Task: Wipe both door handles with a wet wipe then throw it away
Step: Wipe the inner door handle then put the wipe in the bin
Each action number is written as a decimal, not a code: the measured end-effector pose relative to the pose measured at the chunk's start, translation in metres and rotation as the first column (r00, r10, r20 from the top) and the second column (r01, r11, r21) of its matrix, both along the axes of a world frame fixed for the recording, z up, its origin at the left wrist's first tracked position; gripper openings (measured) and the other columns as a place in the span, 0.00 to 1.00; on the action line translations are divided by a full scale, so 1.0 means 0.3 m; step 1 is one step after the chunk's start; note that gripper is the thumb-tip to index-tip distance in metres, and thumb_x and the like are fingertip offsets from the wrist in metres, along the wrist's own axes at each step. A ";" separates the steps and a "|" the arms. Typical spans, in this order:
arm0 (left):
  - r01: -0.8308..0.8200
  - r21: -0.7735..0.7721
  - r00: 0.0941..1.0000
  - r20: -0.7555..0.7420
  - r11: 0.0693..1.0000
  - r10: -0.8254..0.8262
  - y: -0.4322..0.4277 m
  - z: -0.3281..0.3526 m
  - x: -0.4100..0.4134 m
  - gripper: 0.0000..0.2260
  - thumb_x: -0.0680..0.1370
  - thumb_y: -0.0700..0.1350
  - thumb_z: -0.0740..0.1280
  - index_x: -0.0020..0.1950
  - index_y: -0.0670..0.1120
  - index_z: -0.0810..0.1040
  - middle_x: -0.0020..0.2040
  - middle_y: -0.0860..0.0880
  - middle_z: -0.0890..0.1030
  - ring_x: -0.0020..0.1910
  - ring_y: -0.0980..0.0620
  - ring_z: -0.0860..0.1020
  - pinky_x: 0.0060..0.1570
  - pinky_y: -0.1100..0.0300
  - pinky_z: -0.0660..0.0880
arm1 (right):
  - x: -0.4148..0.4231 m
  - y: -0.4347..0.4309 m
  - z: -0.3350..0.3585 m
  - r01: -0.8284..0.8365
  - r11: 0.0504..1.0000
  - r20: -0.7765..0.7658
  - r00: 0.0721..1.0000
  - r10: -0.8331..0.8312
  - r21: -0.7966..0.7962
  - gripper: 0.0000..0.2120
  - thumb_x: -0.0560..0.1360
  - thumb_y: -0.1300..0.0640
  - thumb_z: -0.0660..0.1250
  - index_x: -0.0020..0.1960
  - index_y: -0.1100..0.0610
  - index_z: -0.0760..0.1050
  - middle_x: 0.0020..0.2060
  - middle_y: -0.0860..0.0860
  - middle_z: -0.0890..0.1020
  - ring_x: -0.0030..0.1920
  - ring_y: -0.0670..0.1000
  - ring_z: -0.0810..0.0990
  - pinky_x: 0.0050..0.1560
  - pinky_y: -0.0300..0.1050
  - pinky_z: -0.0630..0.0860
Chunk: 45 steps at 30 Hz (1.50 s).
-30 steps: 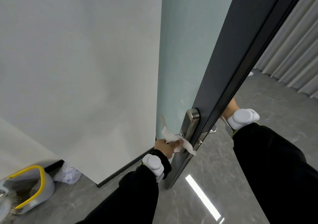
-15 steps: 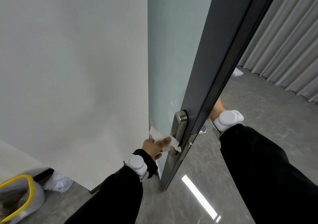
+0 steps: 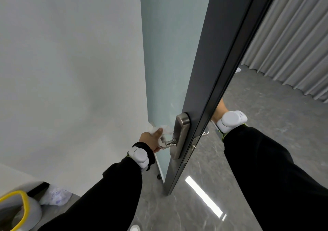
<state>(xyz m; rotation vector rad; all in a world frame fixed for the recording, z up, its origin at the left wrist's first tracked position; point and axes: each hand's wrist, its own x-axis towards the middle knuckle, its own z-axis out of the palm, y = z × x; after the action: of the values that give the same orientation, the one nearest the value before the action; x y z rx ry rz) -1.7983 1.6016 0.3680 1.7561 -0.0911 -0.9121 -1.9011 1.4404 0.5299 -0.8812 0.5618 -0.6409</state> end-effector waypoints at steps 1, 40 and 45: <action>-0.009 0.003 1.000 0.005 1.000 0.009 -0.005 -0.002 0.009 0.21 0.77 0.57 0.68 0.32 0.44 0.79 0.30 0.46 0.80 0.27 0.46 0.76 0.36 0.53 0.78 | -0.001 0.001 0.001 -0.001 1.000 0.010 1.000 0.001 0.004 0.29 0.85 0.56 0.49 0.26 0.54 0.69 0.18 0.47 0.72 0.18 0.44 0.71 0.22 0.30 0.68; 0.336 0.401 0.797 0.360 0.852 -0.484 -0.088 0.006 0.224 0.22 0.79 0.56 0.65 0.61 0.38 0.78 0.59 0.35 0.80 0.58 0.34 0.78 0.56 0.51 0.74 | -0.284 -0.002 -0.245 0.184 0.983 -0.435 0.886 -0.161 0.011 0.13 0.78 0.47 0.61 0.42 0.54 0.76 0.39 0.51 0.83 0.44 0.52 0.83 0.46 0.46 0.76; 0.326 0.417 0.677 0.523 0.848 -0.518 -0.034 0.051 0.134 0.14 0.82 0.50 0.60 0.59 0.45 0.81 0.54 0.40 0.83 0.56 0.39 0.78 0.52 0.56 0.71 | -0.399 0.012 -0.286 0.136 0.990 -0.518 0.850 -0.095 0.041 0.15 0.80 0.47 0.57 0.43 0.54 0.75 0.41 0.52 0.83 0.46 0.55 0.83 0.49 0.48 0.75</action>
<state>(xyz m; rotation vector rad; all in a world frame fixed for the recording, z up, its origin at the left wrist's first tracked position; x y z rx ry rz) -1.7582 1.5914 0.3832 2.3204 -0.8845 -0.6398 -2.0209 1.4439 0.4439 -0.9543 1.1263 -0.4824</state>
